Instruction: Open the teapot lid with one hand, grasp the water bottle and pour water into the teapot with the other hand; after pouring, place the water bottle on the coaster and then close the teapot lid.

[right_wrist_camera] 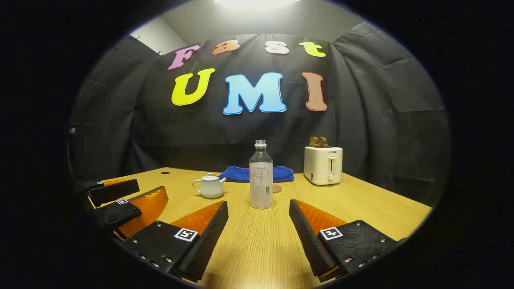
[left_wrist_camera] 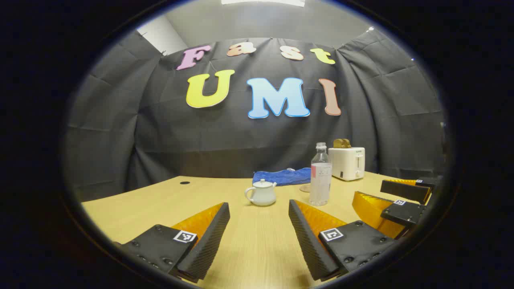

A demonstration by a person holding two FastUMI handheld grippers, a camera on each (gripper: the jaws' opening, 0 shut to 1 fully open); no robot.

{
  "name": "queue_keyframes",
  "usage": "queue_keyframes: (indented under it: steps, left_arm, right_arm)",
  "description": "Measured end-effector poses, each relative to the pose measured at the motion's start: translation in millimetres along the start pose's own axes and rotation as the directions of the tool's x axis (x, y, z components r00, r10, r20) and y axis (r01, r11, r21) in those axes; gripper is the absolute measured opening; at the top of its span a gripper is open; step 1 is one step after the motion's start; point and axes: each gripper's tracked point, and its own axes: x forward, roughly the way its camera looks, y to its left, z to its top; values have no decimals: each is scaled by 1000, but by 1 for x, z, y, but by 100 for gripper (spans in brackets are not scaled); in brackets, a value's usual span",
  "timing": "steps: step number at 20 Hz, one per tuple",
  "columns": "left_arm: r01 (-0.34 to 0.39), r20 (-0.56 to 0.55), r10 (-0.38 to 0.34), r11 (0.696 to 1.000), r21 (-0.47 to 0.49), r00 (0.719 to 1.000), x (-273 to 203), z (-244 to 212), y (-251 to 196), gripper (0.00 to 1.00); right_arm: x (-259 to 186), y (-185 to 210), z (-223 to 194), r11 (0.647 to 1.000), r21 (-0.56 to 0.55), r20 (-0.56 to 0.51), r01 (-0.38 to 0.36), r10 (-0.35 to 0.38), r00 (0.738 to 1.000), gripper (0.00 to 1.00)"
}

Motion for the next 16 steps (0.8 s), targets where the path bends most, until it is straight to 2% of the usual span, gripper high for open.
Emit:
queue_keyframes:
  steps: [16]
  left_arm:
    - [-10, 1, 10, 1000, 0, 1000, 1, -1, 1, 99]
  right_arm:
    - [0, 0, 0, 1000, 0, 1, 3, -3, 1000, 95]
